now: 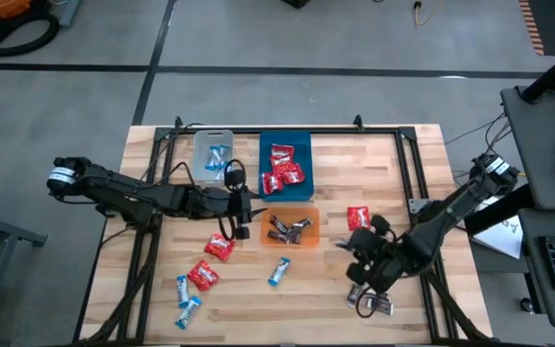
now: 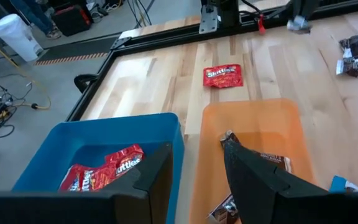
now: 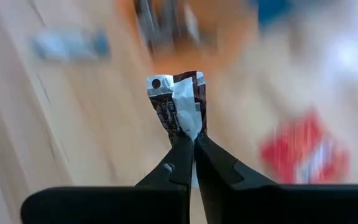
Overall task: Sort candy
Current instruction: Put the brown chocolate bar into the orange bin
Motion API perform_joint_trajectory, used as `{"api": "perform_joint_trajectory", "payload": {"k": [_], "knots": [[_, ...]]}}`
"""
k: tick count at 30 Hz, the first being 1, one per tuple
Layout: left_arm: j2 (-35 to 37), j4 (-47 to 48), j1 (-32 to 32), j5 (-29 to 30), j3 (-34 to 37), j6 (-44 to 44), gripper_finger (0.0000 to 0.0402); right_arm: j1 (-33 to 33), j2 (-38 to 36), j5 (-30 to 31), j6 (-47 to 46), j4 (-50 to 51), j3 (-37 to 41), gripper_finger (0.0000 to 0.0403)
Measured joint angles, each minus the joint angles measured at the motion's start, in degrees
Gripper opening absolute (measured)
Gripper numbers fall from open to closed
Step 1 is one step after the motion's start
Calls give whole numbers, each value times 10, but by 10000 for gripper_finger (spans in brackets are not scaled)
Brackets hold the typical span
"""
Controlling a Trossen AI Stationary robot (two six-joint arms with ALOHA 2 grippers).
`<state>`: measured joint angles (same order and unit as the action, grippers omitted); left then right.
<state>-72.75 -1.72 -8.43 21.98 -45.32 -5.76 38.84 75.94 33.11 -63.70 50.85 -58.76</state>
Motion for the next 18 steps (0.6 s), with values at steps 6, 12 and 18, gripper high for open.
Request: {"api": "perform_joint_trajectory", "payload": {"k": [6,12,18], "knots": [[0,0,0,0,-1,18,128,-30,-19,165,291,-258,23,9],[1,6,0,-1,-1,53,128,-86,30,191,528,-575,104,9],[14,62,-3,-1,-1,118,128,-163,75,189,479,-643,150,9]]}}
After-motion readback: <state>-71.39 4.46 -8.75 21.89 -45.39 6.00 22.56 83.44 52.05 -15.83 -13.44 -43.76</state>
